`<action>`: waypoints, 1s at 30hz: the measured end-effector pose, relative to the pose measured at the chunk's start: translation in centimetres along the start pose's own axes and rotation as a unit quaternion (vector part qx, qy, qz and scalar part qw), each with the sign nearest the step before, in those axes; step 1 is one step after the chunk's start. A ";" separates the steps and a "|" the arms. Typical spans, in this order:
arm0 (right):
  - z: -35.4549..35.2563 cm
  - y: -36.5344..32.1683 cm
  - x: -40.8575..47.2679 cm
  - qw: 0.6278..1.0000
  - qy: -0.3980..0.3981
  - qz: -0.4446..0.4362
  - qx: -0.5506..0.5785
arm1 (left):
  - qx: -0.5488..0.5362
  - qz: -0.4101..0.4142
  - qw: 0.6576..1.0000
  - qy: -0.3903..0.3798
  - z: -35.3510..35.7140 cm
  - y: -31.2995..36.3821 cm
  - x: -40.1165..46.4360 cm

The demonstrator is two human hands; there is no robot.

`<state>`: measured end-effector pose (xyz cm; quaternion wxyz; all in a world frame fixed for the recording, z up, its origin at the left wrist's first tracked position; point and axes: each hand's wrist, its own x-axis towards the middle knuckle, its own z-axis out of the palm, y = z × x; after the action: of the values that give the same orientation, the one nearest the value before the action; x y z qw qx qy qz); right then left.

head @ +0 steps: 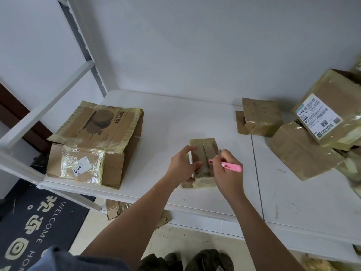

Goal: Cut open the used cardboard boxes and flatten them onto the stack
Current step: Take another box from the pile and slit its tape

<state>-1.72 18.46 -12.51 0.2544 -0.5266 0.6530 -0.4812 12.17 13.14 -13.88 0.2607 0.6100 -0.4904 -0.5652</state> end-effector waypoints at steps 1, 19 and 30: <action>-0.2 0.0 -0.3 1.000 -0.001 -0.001 0.001 | -0.001 0.001 1.000 0.001 0.0 0.0 -0.1; -3.1 0.6 -6.0 0.977 0.161 0.022 0.137 | 0.305 0.074 0.948 -0.054 -0.2 2.0 1.2; -2.3 1.6 -4.5 0.982 0.101 0.023 0.158 | 0.455 0.037 0.885 0.090 -0.3 1.7 -0.9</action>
<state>-2.93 23.42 -13.84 0.2782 -0.4132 0.6033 -0.6228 12.00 13.23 -11.94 0.0184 0.6913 -0.6903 -0.2129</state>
